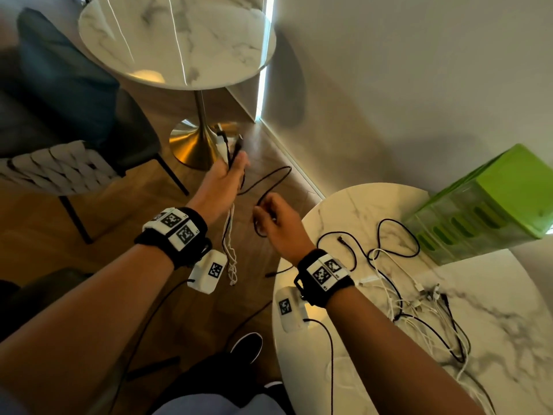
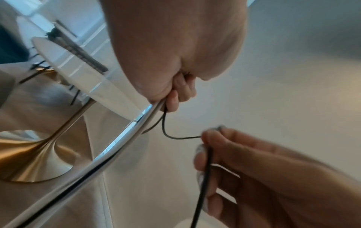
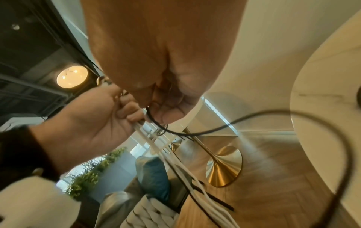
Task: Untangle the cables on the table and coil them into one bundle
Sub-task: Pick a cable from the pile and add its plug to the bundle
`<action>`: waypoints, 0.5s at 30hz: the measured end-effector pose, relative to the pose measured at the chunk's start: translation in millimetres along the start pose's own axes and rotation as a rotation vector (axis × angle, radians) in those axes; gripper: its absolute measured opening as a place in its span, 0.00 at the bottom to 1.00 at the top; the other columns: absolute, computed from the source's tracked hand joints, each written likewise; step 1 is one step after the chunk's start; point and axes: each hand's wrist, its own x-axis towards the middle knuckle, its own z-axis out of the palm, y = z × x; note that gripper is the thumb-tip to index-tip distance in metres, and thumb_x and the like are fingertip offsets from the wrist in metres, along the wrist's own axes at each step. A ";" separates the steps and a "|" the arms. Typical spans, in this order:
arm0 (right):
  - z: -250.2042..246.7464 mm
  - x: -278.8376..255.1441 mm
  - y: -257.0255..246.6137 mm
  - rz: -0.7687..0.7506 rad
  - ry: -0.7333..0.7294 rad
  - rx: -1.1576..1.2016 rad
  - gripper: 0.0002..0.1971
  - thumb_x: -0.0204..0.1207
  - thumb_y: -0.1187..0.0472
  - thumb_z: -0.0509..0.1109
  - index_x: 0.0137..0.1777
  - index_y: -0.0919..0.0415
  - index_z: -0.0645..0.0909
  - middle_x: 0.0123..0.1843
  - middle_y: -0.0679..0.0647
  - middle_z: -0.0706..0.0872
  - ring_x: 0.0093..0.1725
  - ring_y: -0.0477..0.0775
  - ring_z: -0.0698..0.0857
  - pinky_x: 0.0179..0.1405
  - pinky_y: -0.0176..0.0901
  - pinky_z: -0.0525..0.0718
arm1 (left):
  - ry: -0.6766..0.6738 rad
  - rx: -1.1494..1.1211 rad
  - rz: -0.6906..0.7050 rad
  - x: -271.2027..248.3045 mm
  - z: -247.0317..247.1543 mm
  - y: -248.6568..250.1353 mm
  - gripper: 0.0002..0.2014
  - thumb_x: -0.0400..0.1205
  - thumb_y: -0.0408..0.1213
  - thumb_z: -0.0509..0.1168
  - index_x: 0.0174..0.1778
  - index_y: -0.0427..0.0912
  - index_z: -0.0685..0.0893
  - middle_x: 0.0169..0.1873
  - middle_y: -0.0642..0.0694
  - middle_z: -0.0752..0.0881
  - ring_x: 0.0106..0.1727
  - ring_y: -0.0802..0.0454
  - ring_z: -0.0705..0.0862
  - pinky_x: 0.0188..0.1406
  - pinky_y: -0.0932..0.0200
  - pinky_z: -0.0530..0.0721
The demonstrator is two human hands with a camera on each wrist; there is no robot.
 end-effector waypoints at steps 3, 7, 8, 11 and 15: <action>-7.7 7.8 1.8 0.066 -0.069 0.127 0.05 0.89 0.65 0.63 0.56 0.66 0.77 0.43 0.54 0.89 0.43 0.60 0.89 0.48 0.48 0.88 | 0.008 -0.174 -0.027 4.6 -10.4 3.7 0.15 0.94 0.48 0.51 0.54 0.43 0.77 0.29 0.54 0.68 0.24 0.59 0.64 0.25 0.61 0.63; 0.9 -4.2 23.5 0.397 -0.227 0.195 0.05 0.88 0.72 0.60 0.57 0.67 0.76 0.51 0.65 0.89 0.38 0.40 0.88 0.41 0.31 0.84 | -0.048 -0.228 0.011 2.8 -15.9 9.5 0.14 0.94 0.46 0.52 0.50 0.43 0.78 0.30 0.54 0.72 0.26 0.58 0.66 0.24 0.63 0.65; 3.7 -10.2 32.1 0.506 -0.312 0.137 0.05 0.87 0.72 0.61 0.55 0.65 0.77 0.53 0.66 0.89 0.39 0.40 0.88 0.43 0.35 0.84 | -0.062 -0.257 0.014 1.8 -16.9 11.2 0.14 0.94 0.45 0.53 0.48 0.43 0.78 0.30 0.54 0.73 0.26 0.58 0.67 0.24 0.63 0.66; 1.5 -16.4 45.6 0.619 -0.416 -0.313 0.18 0.83 0.65 0.67 0.72 0.66 0.73 0.71 0.66 0.78 0.67 0.59 0.82 0.67 0.50 0.79 | -0.119 -0.309 -0.010 -1.2 -18.6 15.1 0.15 0.94 0.43 0.53 0.44 0.44 0.78 0.28 0.53 0.72 0.27 0.57 0.68 0.24 0.65 0.66; -12.4 7.2 21.0 0.263 0.029 -0.051 0.38 0.80 0.66 0.71 0.87 0.55 0.59 0.84 0.57 0.65 0.69 0.55 0.82 0.68 0.51 0.84 | -0.264 -0.197 -0.065 -8.1 -13.3 14.5 0.16 0.94 0.42 0.52 0.42 0.43 0.77 0.26 0.53 0.70 0.27 0.55 0.66 0.25 0.63 0.64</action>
